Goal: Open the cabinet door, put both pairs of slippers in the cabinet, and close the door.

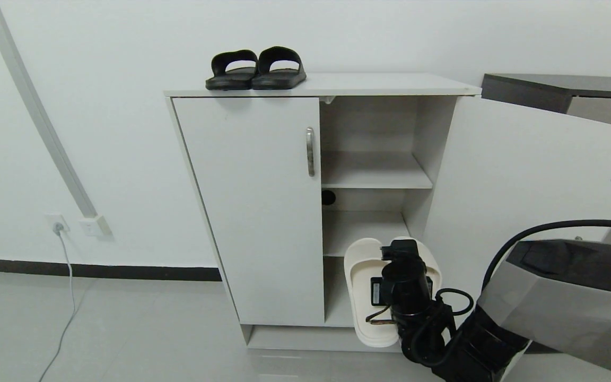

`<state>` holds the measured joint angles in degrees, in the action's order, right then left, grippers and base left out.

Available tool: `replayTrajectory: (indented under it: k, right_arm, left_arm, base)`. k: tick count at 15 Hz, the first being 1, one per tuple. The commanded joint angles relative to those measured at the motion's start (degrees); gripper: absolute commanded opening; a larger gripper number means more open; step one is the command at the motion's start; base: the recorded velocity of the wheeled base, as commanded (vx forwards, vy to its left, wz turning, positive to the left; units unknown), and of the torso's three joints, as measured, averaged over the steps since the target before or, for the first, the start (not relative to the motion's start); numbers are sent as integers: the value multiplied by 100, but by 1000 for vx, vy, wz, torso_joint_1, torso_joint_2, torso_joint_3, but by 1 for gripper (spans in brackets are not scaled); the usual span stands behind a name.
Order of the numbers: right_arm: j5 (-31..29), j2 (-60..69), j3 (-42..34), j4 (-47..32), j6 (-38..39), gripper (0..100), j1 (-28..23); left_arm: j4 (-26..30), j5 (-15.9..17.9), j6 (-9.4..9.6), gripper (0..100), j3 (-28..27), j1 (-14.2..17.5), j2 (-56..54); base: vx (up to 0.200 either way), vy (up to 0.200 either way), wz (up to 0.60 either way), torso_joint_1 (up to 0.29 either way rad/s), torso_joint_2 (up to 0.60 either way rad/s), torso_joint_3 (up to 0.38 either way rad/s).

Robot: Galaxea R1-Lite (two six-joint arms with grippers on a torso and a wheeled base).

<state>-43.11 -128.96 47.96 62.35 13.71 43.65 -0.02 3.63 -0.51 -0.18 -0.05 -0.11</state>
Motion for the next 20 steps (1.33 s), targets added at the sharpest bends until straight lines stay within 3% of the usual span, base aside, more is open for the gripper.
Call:
replayTrajectory:
  k: [1, 6, 14, 20]
  right_arm:
    - [4, -32, -58, 66, -36, 0, 3]
    - [364, -305, -164, 629, -71, 0, 3]
    - [399, -340, -111, 646, -185, 0, 29]
    - [443, -384, 3, 655, -185, 0, 29]
  left_arm:
    - [2, 6, -2, 0, 1, 5, 11]
    - [-6, -3, -2, 0, 1, 5, 11]
    - [2, 6, 16, 0, 1, 5, 11]
    - [2, 6, 16, 0, 1, 5, 11]
  base:
    - [0, 0, 0, 0, 0, 0]
    - [0, 0, 0, 0, 0, 0]
    - [0, 0, 0, 1, 1, -8]
    - [0, 0, 0, 3, 2, -170]
